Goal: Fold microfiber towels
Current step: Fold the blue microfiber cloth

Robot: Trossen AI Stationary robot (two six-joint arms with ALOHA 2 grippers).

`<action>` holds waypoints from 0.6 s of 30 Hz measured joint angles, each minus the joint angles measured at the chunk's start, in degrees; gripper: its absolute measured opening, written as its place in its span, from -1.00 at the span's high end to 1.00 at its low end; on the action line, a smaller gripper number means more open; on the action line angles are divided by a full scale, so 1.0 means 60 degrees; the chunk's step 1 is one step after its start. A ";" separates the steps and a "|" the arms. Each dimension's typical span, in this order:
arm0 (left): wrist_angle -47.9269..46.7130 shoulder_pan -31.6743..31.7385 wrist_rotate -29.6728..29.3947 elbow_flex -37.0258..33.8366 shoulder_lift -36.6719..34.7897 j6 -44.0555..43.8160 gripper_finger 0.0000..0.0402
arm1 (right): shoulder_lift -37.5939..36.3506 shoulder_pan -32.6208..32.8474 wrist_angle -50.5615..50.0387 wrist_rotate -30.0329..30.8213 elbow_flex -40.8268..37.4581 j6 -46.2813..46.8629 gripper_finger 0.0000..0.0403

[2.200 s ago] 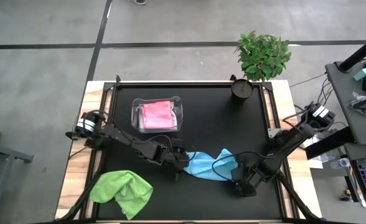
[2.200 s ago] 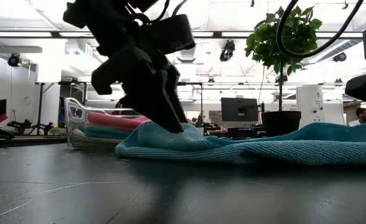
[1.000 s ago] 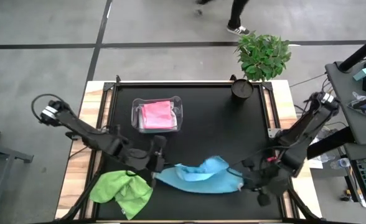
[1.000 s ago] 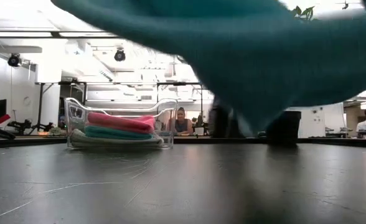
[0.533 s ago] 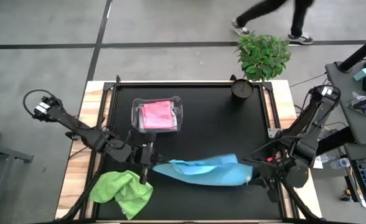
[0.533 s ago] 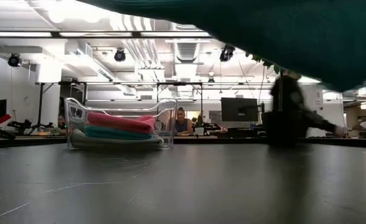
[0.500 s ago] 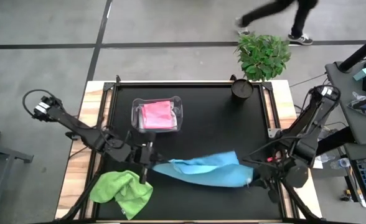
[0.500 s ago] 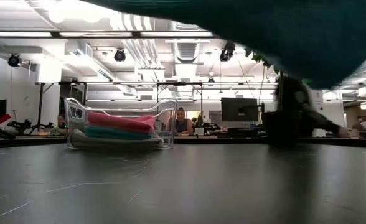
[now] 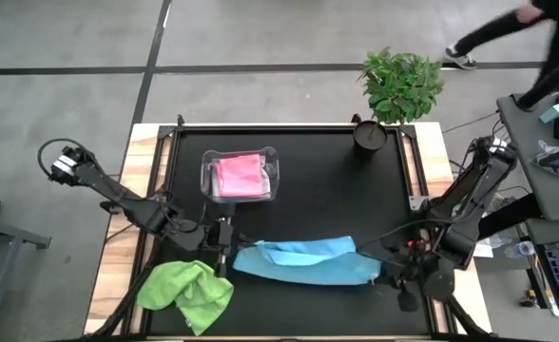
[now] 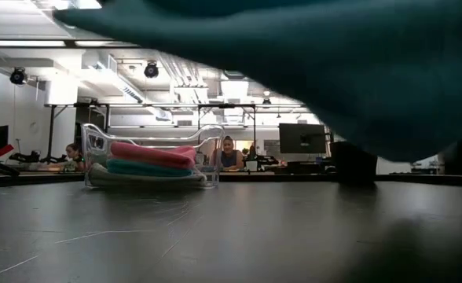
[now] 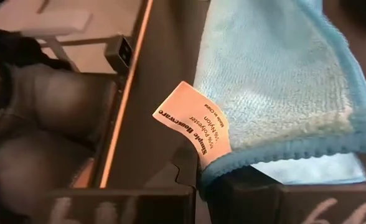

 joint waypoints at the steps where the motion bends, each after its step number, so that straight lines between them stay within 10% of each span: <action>1: 0.0007 0.0002 -0.0001 -0.0118 0.0004 -0.0027 0.98 | 0.0131 0.0000 0.0004 -0.0003 0.0000 0.0072 0.96; 18: 0.1012 0.0441 -0.0355 -0.1098 0.1714 -0.0756 0.83 | 0.2560 -0.0025 0.0007 -0.0237 0.0004 0.1559 0.96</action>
